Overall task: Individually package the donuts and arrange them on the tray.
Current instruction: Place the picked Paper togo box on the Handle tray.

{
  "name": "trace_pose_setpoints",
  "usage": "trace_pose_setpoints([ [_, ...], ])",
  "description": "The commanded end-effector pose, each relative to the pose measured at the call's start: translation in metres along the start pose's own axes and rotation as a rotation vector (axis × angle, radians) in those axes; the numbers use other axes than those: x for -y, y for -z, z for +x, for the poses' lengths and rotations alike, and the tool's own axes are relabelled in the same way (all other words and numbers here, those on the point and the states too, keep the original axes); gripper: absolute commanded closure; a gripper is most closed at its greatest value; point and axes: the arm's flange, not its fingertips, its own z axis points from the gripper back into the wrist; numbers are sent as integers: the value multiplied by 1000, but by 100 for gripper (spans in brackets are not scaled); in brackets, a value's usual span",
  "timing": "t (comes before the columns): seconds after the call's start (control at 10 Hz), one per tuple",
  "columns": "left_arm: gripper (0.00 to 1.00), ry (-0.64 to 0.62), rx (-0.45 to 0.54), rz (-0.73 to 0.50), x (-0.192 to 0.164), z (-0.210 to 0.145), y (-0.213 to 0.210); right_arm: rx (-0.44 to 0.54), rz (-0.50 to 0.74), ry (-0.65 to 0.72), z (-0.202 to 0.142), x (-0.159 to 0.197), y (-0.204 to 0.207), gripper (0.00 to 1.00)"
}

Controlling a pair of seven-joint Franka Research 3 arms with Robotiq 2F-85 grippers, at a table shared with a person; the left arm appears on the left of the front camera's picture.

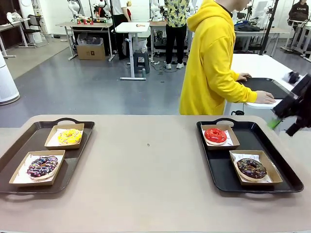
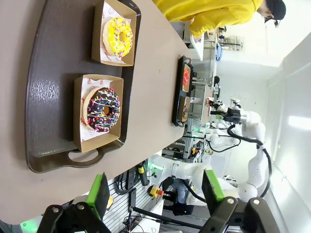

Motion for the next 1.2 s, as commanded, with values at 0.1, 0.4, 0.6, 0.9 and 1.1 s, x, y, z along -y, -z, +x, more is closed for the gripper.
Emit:
trace_pose_setpoints([
  [0.1,0,2,3,-12,2,-1,-2,-16,374,36,19,59,-43,0],
  [0.4,0,2,3,-12,2,-1,-2,173,600,149,-29,138,-64,0],
  [0.6,0,2,3,-12,2,-1,-2,252,638,231,-57,176,-55,0],
  [0.9,0,2,3,-12,2,-1,-2,247,669,313,-71,222,-34,0],
  [1.1,0,2,3,-12,2,-1,-2,274,655,292,-73,224,-25,0],
])
